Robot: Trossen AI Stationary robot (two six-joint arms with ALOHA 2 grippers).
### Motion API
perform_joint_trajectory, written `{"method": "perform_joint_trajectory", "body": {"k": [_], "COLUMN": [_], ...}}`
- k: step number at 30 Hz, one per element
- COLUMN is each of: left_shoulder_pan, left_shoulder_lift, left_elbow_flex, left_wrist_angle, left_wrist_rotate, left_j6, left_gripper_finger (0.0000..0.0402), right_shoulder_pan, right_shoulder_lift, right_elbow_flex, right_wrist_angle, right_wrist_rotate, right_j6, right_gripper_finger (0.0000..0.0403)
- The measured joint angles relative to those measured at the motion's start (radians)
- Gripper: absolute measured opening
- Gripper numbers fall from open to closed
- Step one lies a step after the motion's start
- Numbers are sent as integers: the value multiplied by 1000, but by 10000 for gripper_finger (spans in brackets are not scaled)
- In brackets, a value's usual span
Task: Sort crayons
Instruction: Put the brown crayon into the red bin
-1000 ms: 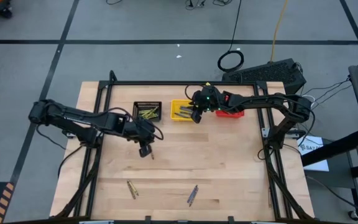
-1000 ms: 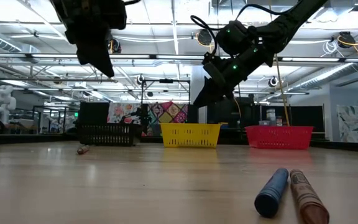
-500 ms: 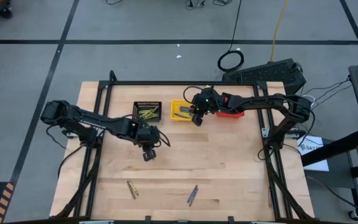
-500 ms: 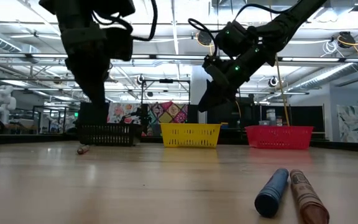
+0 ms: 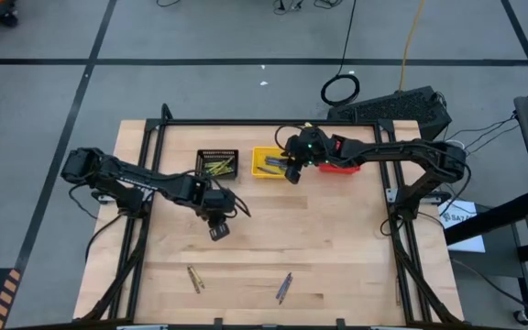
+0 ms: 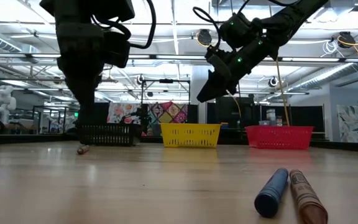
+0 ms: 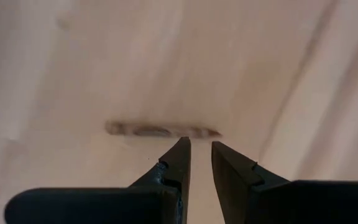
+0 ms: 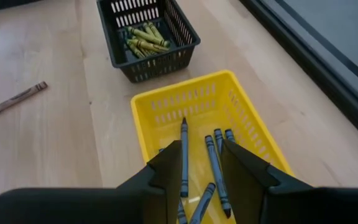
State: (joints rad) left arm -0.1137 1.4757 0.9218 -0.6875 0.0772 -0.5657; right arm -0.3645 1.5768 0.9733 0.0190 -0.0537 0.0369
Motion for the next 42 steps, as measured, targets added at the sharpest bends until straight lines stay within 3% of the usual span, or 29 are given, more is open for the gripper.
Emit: {"method": "perform_joint_trajectory", "body": {"k": [5,11,14,23,30,34,38,42], "left_shoulder_pan": [-4,-53,-119,-323,-373,-356,-335,-304], "left_shoulder_lift": [0,0,0,0,0,0,0,0], "left_elbow_flex": [0,0,0,0,0,0,0,1], "left_wrist_angle": [-3,-20,-58,-90,-65,59,183,207], "left_wrist_rotate": [100,74,30,-7,-217,-282,-296,-273], "left_j6": [-49,-301,-467,-754,-790,-677,-655,-638], "left_gripper_finger": [68,68,68,68,68,68,68,68], "right_shoulder_pan": [1,6,6,6,6,6,6,6], "right_shoulder_lift": [-2,-2,-2,-2,-2,-2,-2,-2], "right_elbow_flex": [0,0,0,0,0,6,25,47], "right_wrist_angle": [-12,-49,-86,-137,-136,-137,-136,-136], "right_wrist_rotate": [0,0,2,2,0,-1,-2,-2], "right_j6": [6,6,29,52,72,82,77,56], "right_gripper_finger": [98,98,98,98,98,98,98,98]}}
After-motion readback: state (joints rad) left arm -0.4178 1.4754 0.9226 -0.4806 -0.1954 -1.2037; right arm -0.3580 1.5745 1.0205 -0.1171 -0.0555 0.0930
